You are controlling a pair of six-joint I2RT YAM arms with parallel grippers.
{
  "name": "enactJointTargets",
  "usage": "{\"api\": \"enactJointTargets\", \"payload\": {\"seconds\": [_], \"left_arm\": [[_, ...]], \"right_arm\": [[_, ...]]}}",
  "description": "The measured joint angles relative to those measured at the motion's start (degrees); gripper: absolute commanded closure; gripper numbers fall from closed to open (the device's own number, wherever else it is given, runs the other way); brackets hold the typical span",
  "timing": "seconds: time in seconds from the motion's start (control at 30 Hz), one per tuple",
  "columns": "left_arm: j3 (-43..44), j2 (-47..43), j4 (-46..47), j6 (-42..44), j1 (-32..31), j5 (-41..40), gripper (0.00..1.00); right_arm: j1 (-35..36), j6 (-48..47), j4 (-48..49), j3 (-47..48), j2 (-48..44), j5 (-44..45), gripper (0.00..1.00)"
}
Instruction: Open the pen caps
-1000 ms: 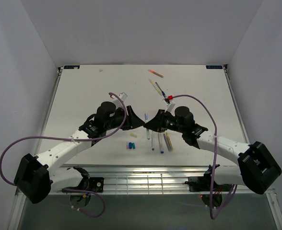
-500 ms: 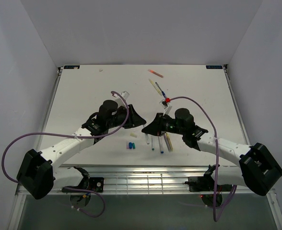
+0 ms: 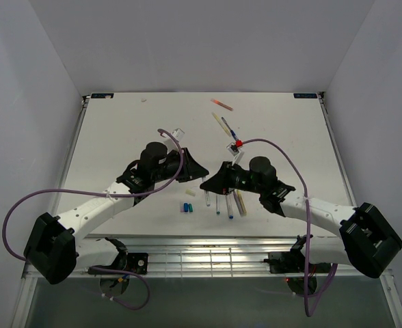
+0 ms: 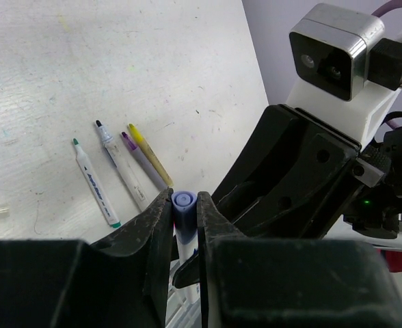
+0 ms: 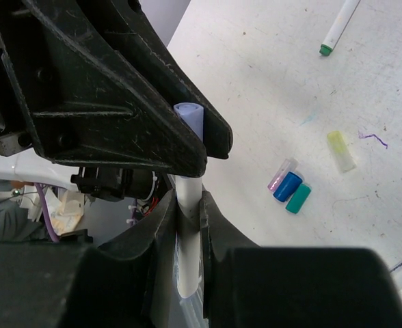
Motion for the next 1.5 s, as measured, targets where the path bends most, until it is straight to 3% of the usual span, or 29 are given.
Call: {"api": "enactJointTargets", "payload": {"seconds": [0.13,0.2,0.4,0.53,0.7,0.93,1.1,1.2,1.27,1.37,1.5], "left_arm": [[0.0,0.0,-0.8,-0.6,0.0,-0.7,1.0],[0.7,0.6,-3.3,-1.2,0.0,-2.4,1.0],[11.3,7.8,-17.8,-5.3,0.4,-11.8,1.0],[14.3,11.6,-20.6,-7.6,1.6,-11.8,1.0],[14.1,11.8,-19.8,-6.2,2.5,-7.5,1.0],[9.3,3.4,-14.3,-3.2,5.4,-0.5,1.0],[8.0,0.2,-12.9,-2.4,6.3,2.5,1.0],[6.8,-0.3,-12.6,-2.8,6.6,3.1,1.0],[6.7,-0.2,-13.1,-2.1,8.8,-1.4,1.0],[6.9,0.6,-14.3,-3.7,14.3,-8.1,1.0],[7.5,3.4,-15.8,-7.9,15.9,-10.9,1.0]], "right_arm": [[0.5,-0.1,-0.6,0.1,0.2,1.5,0.92],[2.6,-2.3,-6.0,2.2,0.2,5.9,0.92],[16.0,-9.4,-35.0,21.9,8.0,40.9,0.92],[19.6,-11.8,-41.7,26.2,11.4,52.5,0.92],[17.7,-15.6,-34.4,19.6,7.0,47.5,0.92],[7.3,-15.8,-8.5,4.6,-2.3,18.3,0.92],[4.0,-14.2,-1.4,2.0,-3.1,9.4,0.92],[3.3,-14.7,-2.3,1.9,-3.2,7.4,0.92],[3.7,-16.3,-8.7,2.3,-3.5,7.5,0.92],[7.2,-18.9,-21.7,4.3,-3.1,17.0,0.92],[11.5,-20.1,-32.4,7.0,-2.6,30.3,0.92]]}}
